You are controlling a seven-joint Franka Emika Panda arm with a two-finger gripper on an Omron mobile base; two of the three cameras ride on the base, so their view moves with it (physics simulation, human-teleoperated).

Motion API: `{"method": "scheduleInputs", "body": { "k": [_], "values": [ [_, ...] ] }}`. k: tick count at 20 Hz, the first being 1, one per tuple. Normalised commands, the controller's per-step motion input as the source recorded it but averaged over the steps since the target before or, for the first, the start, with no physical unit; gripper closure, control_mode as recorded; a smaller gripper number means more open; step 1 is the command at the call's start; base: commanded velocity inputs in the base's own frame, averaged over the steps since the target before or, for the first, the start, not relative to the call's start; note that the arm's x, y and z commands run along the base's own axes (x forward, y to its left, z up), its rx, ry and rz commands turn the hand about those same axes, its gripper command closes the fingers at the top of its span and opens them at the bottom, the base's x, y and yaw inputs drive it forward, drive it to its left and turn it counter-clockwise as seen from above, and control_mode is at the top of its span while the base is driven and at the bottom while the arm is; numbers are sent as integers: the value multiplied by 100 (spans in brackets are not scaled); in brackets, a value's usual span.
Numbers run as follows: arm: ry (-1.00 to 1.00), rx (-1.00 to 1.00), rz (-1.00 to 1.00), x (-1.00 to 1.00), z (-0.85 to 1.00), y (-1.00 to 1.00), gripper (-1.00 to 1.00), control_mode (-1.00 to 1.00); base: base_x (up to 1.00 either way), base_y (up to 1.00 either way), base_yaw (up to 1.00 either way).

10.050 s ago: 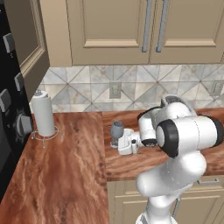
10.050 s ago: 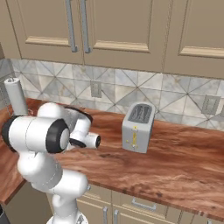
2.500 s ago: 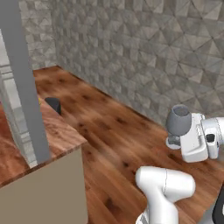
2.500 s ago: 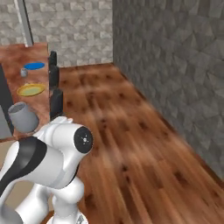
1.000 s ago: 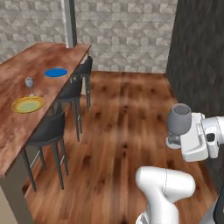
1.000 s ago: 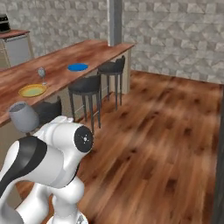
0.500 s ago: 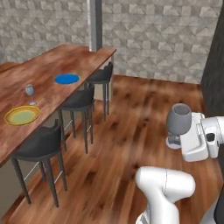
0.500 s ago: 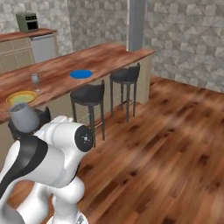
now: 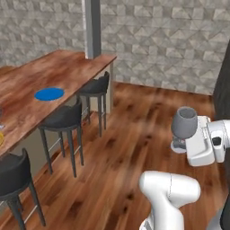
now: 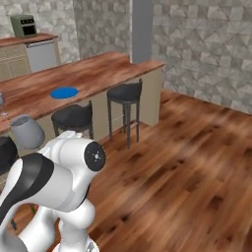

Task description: Retrieve the wine glasses from the counter and place one next to each plate.

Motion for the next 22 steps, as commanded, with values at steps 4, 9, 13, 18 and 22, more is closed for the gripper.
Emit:
{"method": "scheduleInputs", "body": {
  "k": [4, 9, 13, 18, 22],
  "values": [
    [0, 0, 0, 0, 0, 0, 100, 100, 100, -81, 12],
    [0, 0, 0, 0, 0, 0, 100, 100, 100, -65, 20],
    [0, 0, 0, 0, 0, 0, 100, 100, 100, -47, 38],
    [0, 0, 0, 0, 0, 0, 100, 100, 100, -28, 60],
    [0, 0, 0, 0, 0, 0, 100, 100, 97, -4, 67]
  ]
}}
